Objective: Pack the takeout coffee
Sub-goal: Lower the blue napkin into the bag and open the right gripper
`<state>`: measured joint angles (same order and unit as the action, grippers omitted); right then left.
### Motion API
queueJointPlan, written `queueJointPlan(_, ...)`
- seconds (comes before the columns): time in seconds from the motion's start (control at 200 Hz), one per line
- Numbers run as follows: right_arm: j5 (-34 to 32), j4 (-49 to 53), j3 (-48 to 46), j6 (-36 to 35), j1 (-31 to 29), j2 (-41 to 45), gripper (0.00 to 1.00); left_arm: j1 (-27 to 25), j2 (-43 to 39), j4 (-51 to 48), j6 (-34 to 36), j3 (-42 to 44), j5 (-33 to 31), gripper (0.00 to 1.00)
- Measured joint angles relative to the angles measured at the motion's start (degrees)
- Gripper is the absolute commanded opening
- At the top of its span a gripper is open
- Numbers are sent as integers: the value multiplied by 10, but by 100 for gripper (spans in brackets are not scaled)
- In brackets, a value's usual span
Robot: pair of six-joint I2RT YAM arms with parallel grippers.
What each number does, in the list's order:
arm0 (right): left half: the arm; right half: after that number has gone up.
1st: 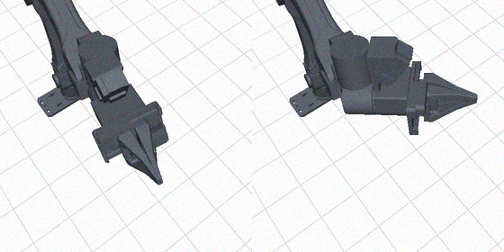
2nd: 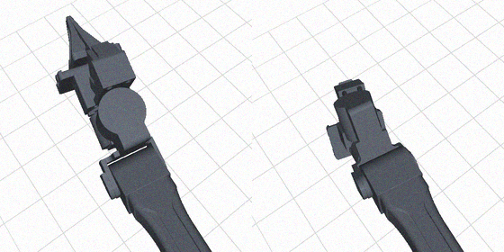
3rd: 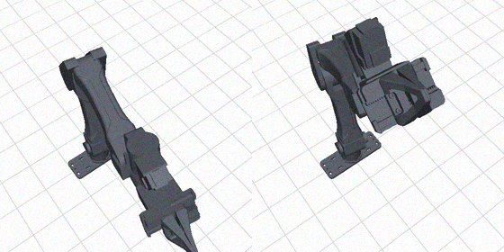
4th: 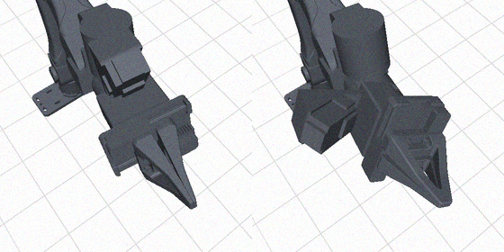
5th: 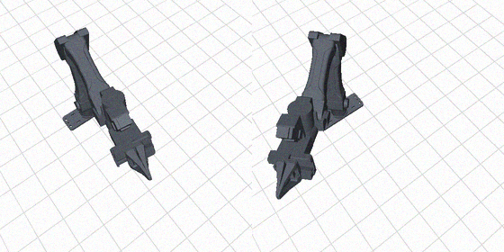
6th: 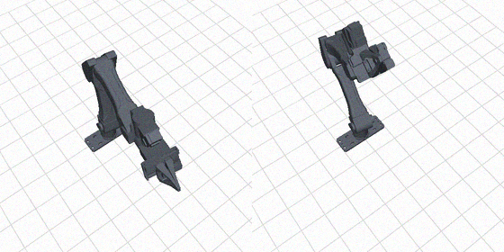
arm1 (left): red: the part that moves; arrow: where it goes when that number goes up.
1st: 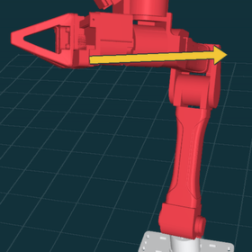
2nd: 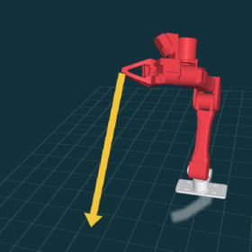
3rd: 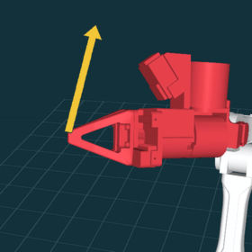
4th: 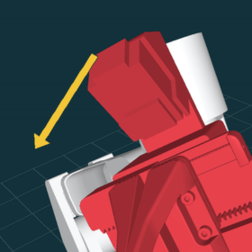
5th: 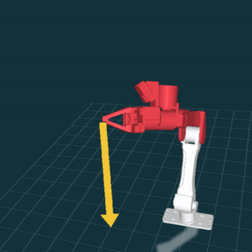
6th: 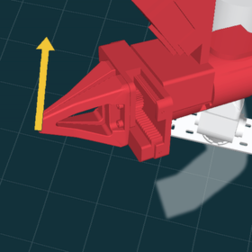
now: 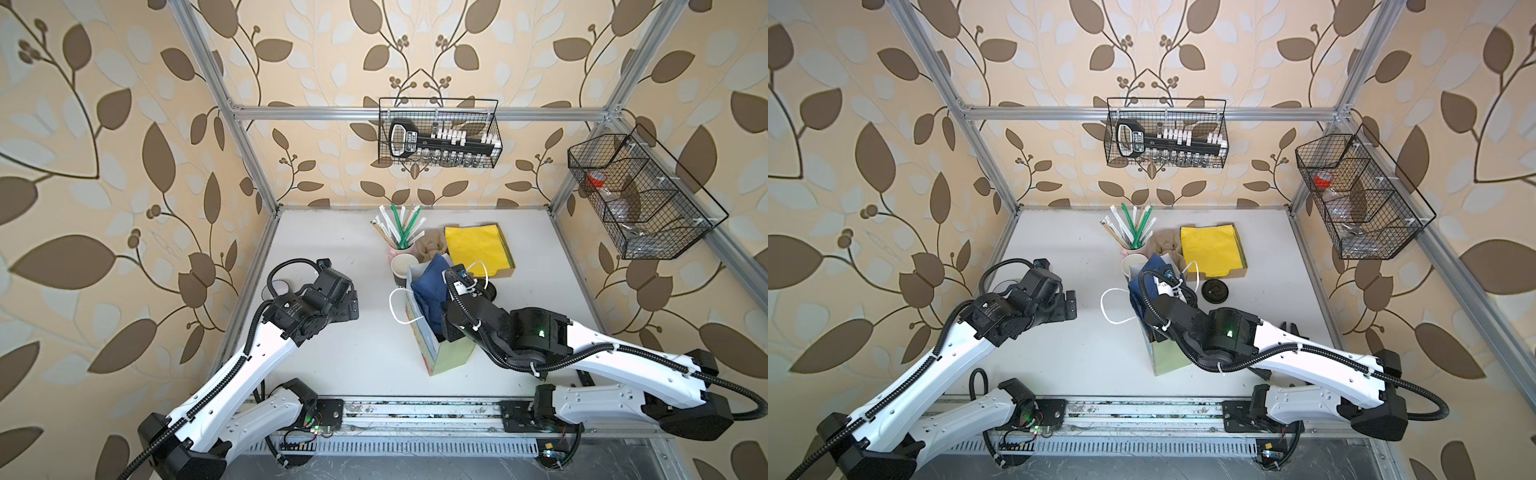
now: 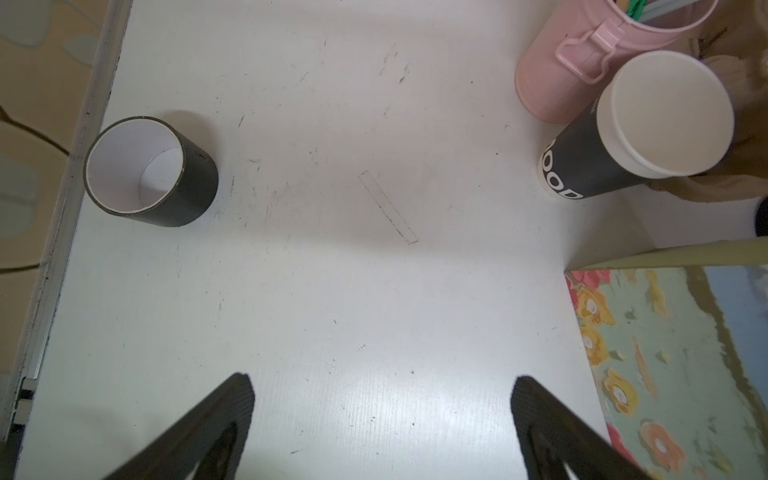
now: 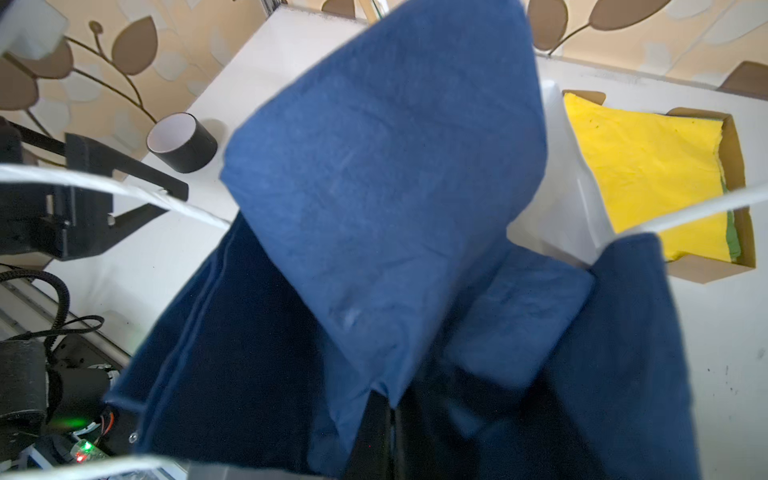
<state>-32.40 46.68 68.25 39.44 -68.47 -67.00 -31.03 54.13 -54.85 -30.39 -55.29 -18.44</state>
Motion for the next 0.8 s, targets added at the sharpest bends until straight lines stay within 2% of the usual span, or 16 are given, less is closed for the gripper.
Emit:
queueJointPlan(0.235, 30, 61, 27, 32, 20, -42, 0, 0, 7, 0, 0, 0, 2, 99)
queueJointPlan(0.295, 35, 69, 43, 32, 24, -42, 16, 0, 8, 0, 0, 0, 2, 99)
queueJointPlan(0.47, 56, 79, 108, 20, 50, -43, 39, 0, 8, 0, 0, 0, 2, 99)
queueJointPlan(0.605, 75, 86, 150, 2, 76, -54, 40, 0, 8, 0, 1, 0, 2, 99)
queueJointPlan(0.8, 101, 83, 164, -23, 95, -92, 29, 3, 8, 0, 1, 0, 3, 99)
